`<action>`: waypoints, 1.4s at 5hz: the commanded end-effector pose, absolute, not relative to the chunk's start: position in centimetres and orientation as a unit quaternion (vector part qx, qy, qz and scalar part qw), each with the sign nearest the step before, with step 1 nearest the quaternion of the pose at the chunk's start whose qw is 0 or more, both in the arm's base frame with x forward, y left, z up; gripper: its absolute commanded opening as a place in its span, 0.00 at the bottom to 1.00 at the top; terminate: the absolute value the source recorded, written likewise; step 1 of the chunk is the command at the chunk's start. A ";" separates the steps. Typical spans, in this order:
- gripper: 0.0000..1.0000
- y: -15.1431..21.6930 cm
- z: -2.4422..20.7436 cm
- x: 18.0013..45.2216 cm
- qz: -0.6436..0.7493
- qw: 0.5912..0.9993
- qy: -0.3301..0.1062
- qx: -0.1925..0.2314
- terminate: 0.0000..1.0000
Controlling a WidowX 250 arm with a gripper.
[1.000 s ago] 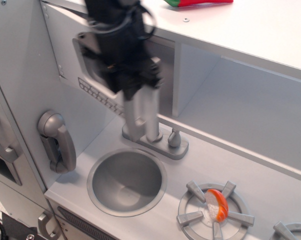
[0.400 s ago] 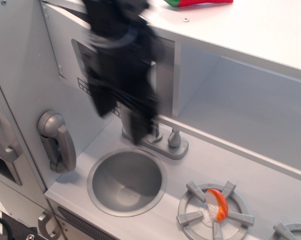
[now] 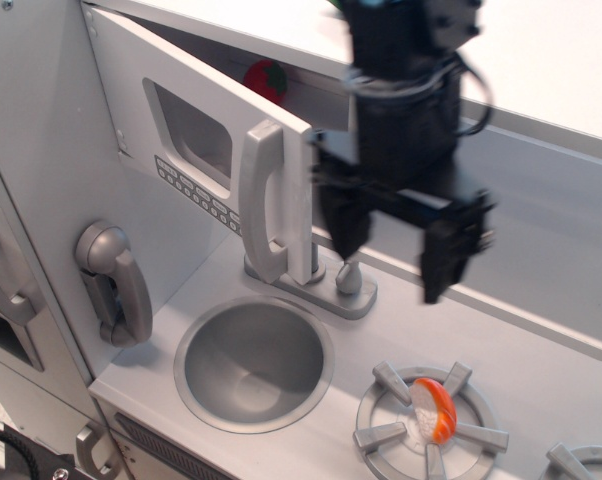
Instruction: Open microwave
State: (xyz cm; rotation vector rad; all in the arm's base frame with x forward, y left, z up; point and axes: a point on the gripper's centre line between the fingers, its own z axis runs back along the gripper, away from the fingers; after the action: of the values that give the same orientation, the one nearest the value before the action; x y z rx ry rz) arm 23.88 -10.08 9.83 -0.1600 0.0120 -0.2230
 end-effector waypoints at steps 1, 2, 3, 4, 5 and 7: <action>1.00 -8.6 13.0 28.1 -0.067 0.993 -0.054 -0.084 0.00; 1.00 -6.0 14.1 29.0 -0.039 0.993 -0.078 -0.074 0.00; 1.00 -3.3 14.2 29.5 -0.013 0.994 -0.094 -0.053 0.00; 1.00 -1.6 13.5 29.0 -0.007 0.994 -0.107 -0.037 0.00; 1.00 -0.3 13.0 27.9 -0.005 0.993 -0.114 -0.020 0.00; 1.00 3.1 11.7 23.1 -0.034 0.993 -0.111 0.013 0.00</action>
State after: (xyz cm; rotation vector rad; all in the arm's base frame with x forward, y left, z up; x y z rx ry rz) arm 22.66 2.44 10.07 0.0195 -0.1864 -0.0740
